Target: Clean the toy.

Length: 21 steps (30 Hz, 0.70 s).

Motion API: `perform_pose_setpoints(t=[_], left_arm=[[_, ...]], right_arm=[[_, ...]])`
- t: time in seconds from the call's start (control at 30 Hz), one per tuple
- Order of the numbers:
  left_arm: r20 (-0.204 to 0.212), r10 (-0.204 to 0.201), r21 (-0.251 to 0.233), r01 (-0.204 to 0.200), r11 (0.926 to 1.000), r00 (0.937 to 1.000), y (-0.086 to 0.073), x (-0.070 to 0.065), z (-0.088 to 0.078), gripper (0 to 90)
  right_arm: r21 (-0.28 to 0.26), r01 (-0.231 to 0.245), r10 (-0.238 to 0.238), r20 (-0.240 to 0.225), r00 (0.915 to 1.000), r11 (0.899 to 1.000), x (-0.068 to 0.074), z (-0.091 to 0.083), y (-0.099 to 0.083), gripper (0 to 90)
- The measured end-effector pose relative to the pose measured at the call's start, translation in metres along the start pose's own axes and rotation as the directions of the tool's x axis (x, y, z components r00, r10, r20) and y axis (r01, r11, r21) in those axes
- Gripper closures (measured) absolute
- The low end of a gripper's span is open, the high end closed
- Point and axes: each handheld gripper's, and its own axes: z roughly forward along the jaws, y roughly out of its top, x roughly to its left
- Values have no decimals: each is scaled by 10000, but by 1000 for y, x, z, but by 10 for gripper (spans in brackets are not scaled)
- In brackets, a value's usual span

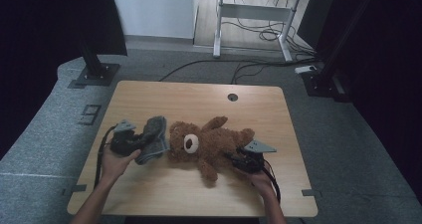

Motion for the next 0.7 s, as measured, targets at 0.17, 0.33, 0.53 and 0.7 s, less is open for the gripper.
perform_pose_setpoints(t=[0.17, 0.33, 0.53, 0.7], left_arm=[[-273, -569, 373, 579, 9976, 9980, -32, 22, -22, 750], [-332, -668, 934, 696, 9932, 9972, -56, 28, -25, 737], [-443, -860, 1404, 914, 9859, 9953, -74, 32, -23, 698], [-1067, -716, 1547, 877, 9841, 9917, -82, 31, -22, 505]], right_arm=[[-7, -10, 10, -22, 10000, 10000, -1, 0, 0, 580], [-14, 9, -9, -28, 10000, 10000, -1, 0, 0, 580], [-16, 10, -10, -36, 10000, 10000, -1, 0, 0, 579], [1, 11, -11, -46, 10000, 10000, -1, 0, 0, 579]])
